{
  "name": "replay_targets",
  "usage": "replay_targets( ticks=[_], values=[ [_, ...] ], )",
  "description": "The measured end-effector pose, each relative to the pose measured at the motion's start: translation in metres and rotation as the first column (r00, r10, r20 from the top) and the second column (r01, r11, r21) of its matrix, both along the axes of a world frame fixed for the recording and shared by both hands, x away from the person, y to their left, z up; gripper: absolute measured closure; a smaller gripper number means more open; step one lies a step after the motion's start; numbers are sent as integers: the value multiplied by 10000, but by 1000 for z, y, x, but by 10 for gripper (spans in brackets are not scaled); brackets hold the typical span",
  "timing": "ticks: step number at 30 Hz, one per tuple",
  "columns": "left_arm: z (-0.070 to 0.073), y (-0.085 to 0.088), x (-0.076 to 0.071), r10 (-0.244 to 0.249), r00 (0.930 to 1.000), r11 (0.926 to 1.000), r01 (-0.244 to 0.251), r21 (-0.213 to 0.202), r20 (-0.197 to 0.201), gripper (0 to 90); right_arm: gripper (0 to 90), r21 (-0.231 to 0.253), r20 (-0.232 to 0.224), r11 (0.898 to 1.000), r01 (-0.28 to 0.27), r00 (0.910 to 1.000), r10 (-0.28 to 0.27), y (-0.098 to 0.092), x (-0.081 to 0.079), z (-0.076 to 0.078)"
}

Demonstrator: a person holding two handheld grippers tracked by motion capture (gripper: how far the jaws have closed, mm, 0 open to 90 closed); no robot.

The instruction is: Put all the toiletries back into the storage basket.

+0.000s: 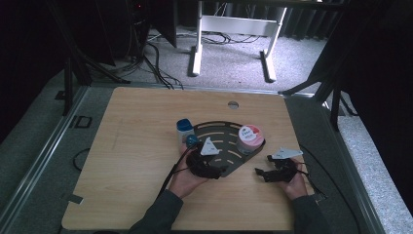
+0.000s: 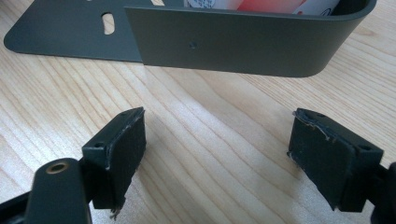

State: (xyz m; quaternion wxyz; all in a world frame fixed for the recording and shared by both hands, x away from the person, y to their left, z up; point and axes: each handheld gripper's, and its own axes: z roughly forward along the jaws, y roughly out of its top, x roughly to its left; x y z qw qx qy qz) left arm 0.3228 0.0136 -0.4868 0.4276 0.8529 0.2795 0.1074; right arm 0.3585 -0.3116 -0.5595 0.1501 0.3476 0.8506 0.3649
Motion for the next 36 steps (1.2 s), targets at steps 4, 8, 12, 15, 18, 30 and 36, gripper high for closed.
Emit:
replay_targets(
  ticks=[4,8,12,15,18,30,36],
  values=[
    [2,6,-3,48,9999,10000,-48,-25,100,351,185,1,-2,10000,0,10000,0,0,0,0],
    [3,11,-4,114,9998,9999,-114,-37,160,364,185,3,0,10000,1,10000,-1,0,0,0],
    [3,18,-6,198,9997,9998,-198,-61,141,365,185,1,7,10000,-5,10000,5,0,0,0],
    [4,23,-8,264,9995,9996,-263,-83,150,369,185,1,1,10000,1,10000,-1,0,0,0],
    [6,29,-11,352,9990,9993,-348,-155,275,387,185,1,0,10000,2,10000,-2,0,0,0],
    [6,47,-16,708,9970,9974,-703,-169,316,399,185,-1,-1,10000,0,10000,0,0,0,0],
    [7,55,-18,846,9958,9963,-841,-159,364,404,185,-4,3,10000,-2,10000,2,0,0,0]
  ],
)
